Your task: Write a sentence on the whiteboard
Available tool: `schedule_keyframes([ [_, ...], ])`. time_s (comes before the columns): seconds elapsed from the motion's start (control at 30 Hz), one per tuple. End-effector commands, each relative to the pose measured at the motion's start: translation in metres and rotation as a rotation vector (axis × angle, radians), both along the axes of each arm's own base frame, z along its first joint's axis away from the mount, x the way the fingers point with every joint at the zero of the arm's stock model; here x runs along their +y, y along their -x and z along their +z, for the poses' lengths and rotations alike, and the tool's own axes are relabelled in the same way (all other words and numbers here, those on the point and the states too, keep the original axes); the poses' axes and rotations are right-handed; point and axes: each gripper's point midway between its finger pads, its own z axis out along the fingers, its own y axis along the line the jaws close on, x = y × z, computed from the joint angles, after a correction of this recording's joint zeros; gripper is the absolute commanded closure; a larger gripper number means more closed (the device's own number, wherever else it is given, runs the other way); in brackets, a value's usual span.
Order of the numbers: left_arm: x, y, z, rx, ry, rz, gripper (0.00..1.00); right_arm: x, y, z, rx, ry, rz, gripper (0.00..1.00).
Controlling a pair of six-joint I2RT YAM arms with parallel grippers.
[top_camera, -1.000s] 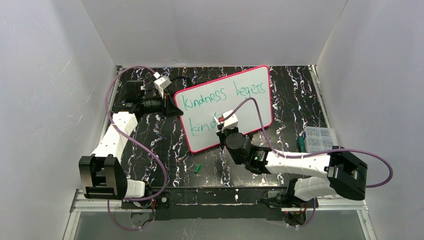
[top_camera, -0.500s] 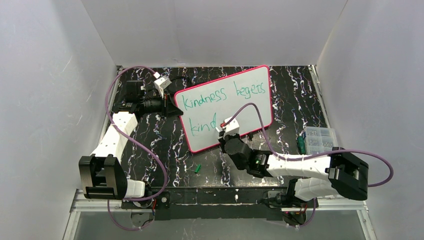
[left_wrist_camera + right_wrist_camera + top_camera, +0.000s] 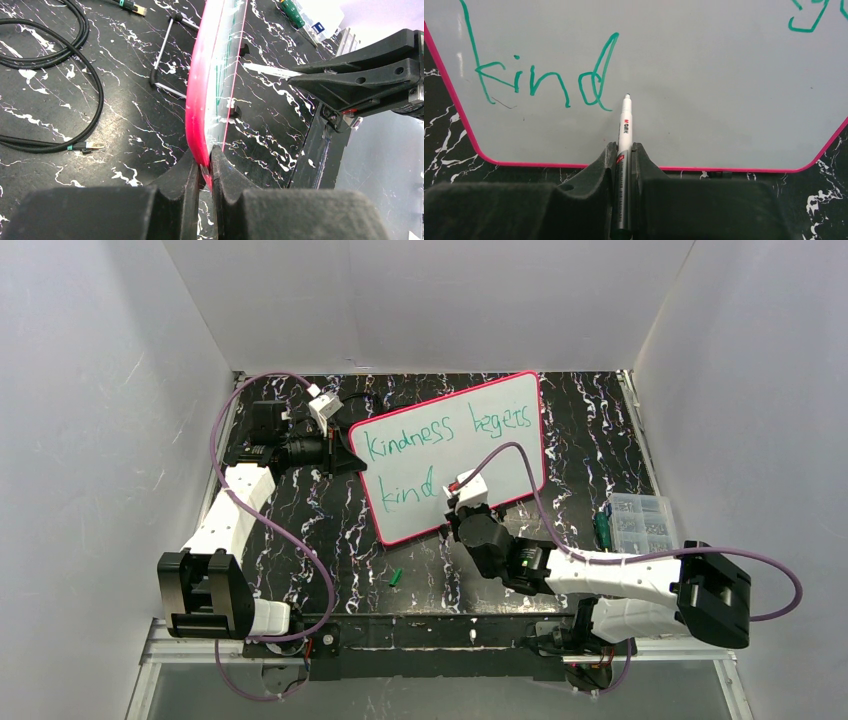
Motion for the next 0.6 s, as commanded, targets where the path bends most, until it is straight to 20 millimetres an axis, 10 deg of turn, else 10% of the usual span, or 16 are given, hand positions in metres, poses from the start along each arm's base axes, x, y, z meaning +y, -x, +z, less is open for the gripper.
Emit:
schedule_keyframes([
  [0.0,0.005,-0.007,0.017,-0.132,-0.036,0.006,1.0,0.006,-0.012,0.032,-0.085,-0.047,-0.029,0.99],
  [0.57,0.005,-0.007,0.018,-0.132,-0.035,0.005,1.0,0.015,-0.013,0.011,-0.054,-0.015,-0.017,0.99],
])
